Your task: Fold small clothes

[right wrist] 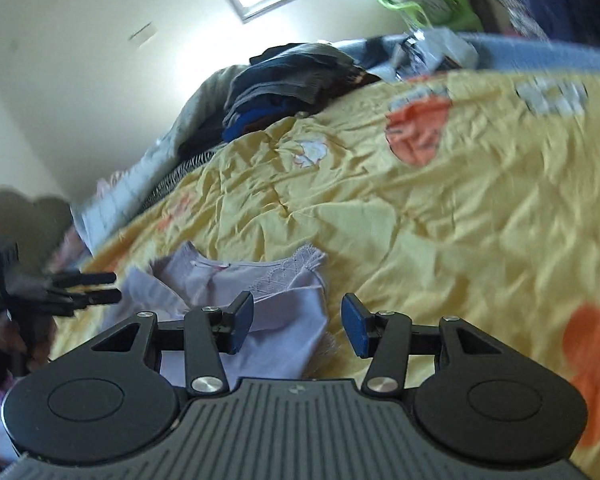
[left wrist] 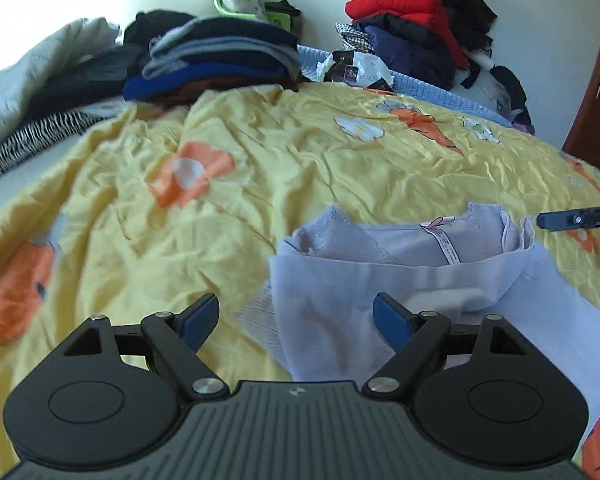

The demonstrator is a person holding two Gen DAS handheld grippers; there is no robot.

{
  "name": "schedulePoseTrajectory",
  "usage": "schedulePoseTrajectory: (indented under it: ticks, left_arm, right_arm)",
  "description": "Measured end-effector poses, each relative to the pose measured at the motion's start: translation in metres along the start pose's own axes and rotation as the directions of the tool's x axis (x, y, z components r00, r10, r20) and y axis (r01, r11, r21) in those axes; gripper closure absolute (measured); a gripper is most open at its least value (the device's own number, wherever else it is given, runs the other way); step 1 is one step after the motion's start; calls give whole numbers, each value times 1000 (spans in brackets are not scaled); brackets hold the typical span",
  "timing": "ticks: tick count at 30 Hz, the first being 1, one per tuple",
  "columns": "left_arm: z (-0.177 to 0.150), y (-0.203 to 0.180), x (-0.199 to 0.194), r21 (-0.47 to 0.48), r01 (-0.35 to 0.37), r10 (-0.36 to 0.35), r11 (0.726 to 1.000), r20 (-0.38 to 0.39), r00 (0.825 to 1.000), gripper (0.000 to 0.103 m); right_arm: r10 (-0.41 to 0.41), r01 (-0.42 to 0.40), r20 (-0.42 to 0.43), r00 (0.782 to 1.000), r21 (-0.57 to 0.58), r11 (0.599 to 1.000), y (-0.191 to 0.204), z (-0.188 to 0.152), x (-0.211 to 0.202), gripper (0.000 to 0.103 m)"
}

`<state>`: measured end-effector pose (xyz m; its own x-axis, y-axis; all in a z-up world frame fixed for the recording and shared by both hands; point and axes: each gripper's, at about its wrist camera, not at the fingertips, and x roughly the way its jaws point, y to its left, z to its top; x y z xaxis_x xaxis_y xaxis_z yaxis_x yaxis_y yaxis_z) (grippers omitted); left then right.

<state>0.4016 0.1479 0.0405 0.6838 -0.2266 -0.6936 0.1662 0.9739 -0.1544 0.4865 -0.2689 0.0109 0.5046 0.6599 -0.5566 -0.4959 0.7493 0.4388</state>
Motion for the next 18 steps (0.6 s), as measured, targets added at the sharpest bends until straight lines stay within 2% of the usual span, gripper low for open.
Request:
schedulePoseTrajectory:
  ticks: [3, 5, 7, 8, 11, 13, 15, 17, 18]
  left_arm:
    - [-2, 11, 16, -136, 51, -55, 989, -30, 998, 19]
    - [-5, 15, 20, -191, 69, -77, 979, -35, 996, 19]
    - [-3, 14, 21, -196, 69, -75, 978, -24, 997, 19]
    - [-3, 14, 22, -201, 77, -83, 977, -21, 996, 19]
    - [0, 11, 28, -197, 80, -85, 977, -16, 996, 25]
    - [1, 10, 31, -193, 66, -72, 979, -26, 997, 52]
    - [2, 9, 33, -190, 65, -71, 980, -27, 997, 68]
    - [3, 8, 34, -186, 47, -54, 981, -35, 998, 78]
    - [4, 7, 33, -185, 40, -47, 982, -32, 998, 88]
  right_arm:
    - [15, -14, -44, 999, 20, 1000, -8, 6, 13, 53]
    - [19, -16, -72, 997, 46, 999, -14, 7, 23, 55]
    - [26, -22, -60, 998, 70, 997, -15, 6, 25, 73]
    - [40, -36, -56, 998, 74, 997, -15, 6, 25, 91]
    - [26, -24, -44, 999, 44, 999, -7, 2, 24, 91]
    - [24, -22, -40, 999, 46, 999, -6, 1, 25, 91]
    - [38, -36, -30, 999, 65, 997, -6, 1, 24, 92]
    - [46, -43, -27, 999, 89, 995, -7, -1, 25, 96]
    - [45, -43, -19, 999, 107, 993, -8, 0, 25, 97]
